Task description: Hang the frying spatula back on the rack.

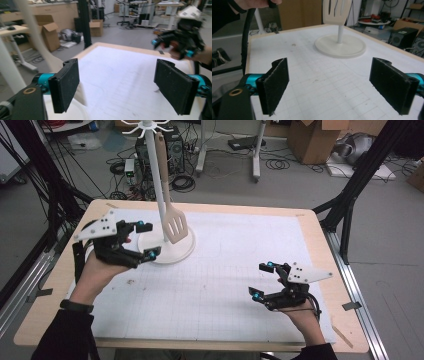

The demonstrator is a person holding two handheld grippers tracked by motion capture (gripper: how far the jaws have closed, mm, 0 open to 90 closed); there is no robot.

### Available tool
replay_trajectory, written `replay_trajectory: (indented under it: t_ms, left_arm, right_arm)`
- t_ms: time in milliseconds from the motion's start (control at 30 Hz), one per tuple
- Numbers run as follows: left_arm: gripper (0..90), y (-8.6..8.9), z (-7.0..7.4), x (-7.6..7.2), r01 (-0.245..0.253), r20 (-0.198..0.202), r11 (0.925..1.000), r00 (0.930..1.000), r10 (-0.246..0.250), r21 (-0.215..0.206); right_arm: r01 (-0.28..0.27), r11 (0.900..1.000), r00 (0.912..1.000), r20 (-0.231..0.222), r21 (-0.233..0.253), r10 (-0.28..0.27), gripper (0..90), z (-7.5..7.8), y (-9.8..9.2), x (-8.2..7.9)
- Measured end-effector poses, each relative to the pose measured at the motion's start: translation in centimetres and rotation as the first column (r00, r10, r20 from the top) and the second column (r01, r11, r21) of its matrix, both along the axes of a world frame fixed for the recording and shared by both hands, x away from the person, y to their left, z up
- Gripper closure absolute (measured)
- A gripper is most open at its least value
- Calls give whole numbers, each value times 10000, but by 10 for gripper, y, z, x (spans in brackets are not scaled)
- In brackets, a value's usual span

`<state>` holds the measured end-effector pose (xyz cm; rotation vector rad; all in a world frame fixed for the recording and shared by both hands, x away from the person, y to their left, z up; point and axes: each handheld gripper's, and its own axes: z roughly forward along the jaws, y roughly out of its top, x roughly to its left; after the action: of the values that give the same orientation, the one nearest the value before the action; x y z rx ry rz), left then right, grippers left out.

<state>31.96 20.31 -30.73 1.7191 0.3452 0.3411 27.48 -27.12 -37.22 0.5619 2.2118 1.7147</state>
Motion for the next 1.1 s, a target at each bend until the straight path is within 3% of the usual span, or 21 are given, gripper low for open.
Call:
replay_trajectory:
  t_ms: [200, 433, 633, 800, 967, 1100]
  left_arm:
    - [191, 11, -40, -26, 384, -179, 9987, 9991, -390, -349]
    - [162, 26, -69, -44, 909, -470, 9927, 9944, -948, -792]
    - [163, 44, -85, -52, 689, -558, 9926, 9956, -748, -1002]
    - [163, 45, -95, -55, 633, -732, 9921, 9948, -714, -1079]
    - [162, 45, -103, -51, 494, -1047, 9922, 9926, -615, -1146]
    - [155, 43, -106, -50, 488, -1142, 9922, 9915, -620, -1151]
  right_arm:
    - [-392, 9991, 9990, -199, -143, 389, 115, -5, 1, 1]
    - [-465, 9985, 9988, -190, -300, 459, 113, -11, -2, -5]
    - [-200, 9995, 9998, -98, -237, 198, 113, -18, -14, -6]
    - [-170, 9994, 9990, -412, -288, 158, 113, -25, -13, -3]
    - [-277, 9980, 9991, -350, -576, 257, 113, -27, -8, -3]
    - [-196, 9986, 9987, -487, -487, 172, 113, -27, -8, -3]
